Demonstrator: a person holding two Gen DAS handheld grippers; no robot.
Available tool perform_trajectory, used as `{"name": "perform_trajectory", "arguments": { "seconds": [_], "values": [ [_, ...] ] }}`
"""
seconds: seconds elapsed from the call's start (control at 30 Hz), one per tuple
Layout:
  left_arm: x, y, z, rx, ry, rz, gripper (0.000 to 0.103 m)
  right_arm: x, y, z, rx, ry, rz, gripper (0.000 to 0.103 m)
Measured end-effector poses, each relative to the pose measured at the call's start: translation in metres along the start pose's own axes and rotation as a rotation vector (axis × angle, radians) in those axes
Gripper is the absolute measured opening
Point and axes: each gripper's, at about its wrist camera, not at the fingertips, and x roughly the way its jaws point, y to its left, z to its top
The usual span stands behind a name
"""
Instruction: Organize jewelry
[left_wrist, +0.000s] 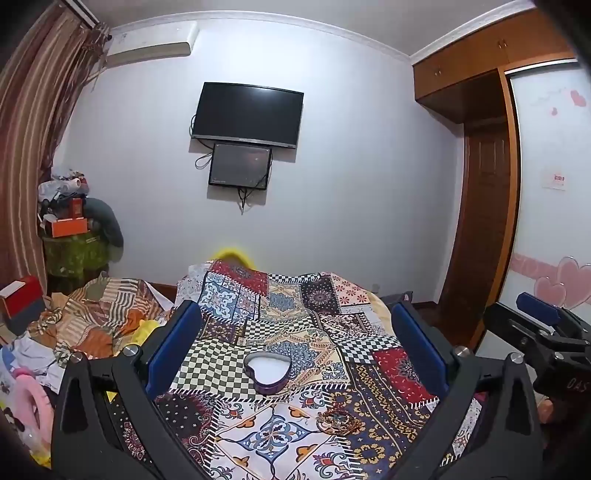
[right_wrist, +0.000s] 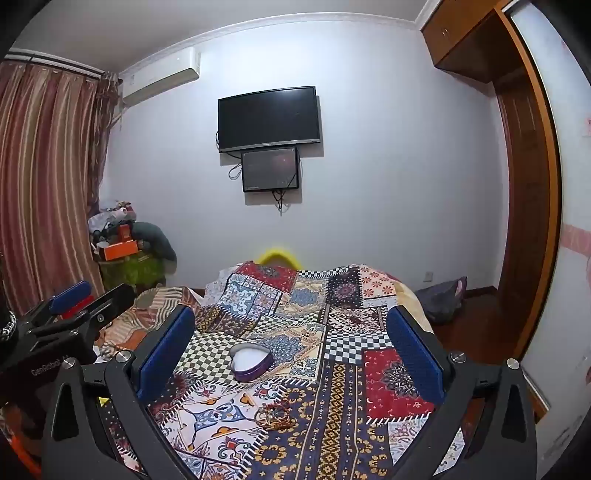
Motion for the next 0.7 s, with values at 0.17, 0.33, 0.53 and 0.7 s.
{"name": "perform_trajectory", "arguments": {
  "seconds": [0.17,0.33,0.53,0.7],
  "values": [
    [0.0004,-0.0007,-0.002,0.007,0.003,0.0,0.103,0.0007,0.0007,-0.0002,-0.004,0.001,-0.002,0.103],
    [-0.0022,-0.0001,0.001,0.014,0.001,0.0,0.103,0.0016,0.0009,-0.0012,-0.004,0.003,-0.001,0.103],
    [-0.0041,-0.0009,0.0012,0.019,0.001,-0.001,0.103,0.0015,0.0004,-0.0008,-0.006,0.004,-0.001,0.103],
    [-0.0049,-0.0013,0.0003,0.02,-0.002,-0.002,0.103,0.0,0.0012,0.0002,-0.01,0.003,-0.002,0.103]
  ]
}}
